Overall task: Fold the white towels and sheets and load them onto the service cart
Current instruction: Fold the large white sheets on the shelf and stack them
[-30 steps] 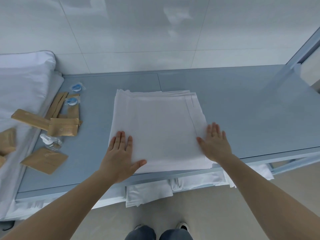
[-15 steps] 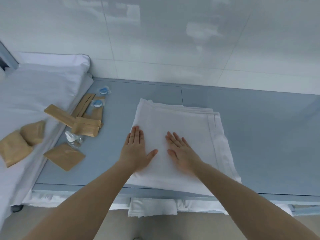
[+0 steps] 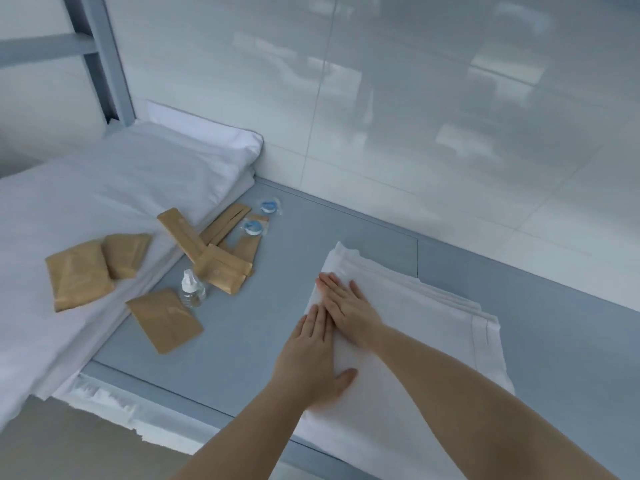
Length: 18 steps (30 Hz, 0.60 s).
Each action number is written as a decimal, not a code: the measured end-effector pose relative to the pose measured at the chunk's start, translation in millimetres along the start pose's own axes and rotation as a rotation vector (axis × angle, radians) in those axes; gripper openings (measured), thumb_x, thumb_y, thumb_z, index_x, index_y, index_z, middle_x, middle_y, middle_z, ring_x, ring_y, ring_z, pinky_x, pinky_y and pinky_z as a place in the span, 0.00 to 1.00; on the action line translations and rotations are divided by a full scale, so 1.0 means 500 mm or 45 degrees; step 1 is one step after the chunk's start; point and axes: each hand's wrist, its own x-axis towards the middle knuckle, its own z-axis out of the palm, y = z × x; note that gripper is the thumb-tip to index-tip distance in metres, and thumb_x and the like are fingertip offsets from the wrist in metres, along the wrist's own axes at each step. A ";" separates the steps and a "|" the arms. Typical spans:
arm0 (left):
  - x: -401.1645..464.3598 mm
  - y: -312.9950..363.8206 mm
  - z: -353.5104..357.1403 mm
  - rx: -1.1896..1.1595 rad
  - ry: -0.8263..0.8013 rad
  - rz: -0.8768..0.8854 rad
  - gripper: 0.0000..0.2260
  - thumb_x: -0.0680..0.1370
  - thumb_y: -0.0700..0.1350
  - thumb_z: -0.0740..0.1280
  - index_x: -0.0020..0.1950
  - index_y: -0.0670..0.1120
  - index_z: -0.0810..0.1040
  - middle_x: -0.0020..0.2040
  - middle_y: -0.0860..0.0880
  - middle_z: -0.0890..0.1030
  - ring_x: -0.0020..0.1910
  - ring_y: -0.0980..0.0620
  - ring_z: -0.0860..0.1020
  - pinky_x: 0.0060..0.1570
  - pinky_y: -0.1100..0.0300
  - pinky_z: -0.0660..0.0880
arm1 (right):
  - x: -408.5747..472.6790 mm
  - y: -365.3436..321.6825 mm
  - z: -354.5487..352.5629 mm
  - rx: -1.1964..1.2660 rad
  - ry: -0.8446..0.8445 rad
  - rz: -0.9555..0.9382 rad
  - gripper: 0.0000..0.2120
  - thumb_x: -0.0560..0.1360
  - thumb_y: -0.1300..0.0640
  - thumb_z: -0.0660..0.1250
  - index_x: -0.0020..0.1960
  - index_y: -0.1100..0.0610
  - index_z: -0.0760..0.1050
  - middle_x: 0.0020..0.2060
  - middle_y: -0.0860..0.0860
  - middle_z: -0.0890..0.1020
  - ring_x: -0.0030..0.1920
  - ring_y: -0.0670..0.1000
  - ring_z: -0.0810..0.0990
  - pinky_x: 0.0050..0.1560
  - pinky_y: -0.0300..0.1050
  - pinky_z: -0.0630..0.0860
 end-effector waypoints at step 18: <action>-0.024 -0.003 0.002 -0.081 0.096 0.006 0.41 0.77 0.65 0.49 0.77 0.40 0.37 0.79 0.43 0.39 0.77 0.48 0.37 0.67 0.58 0.27 | 0.029 0.017 0.014 -0.037 0.133 0.016 0.23 0.84 0.52 0.44 0.78 0.46 0.47 0.77 0.39 0.47 0.74 0.36 0.38 0.75 0.46 0.36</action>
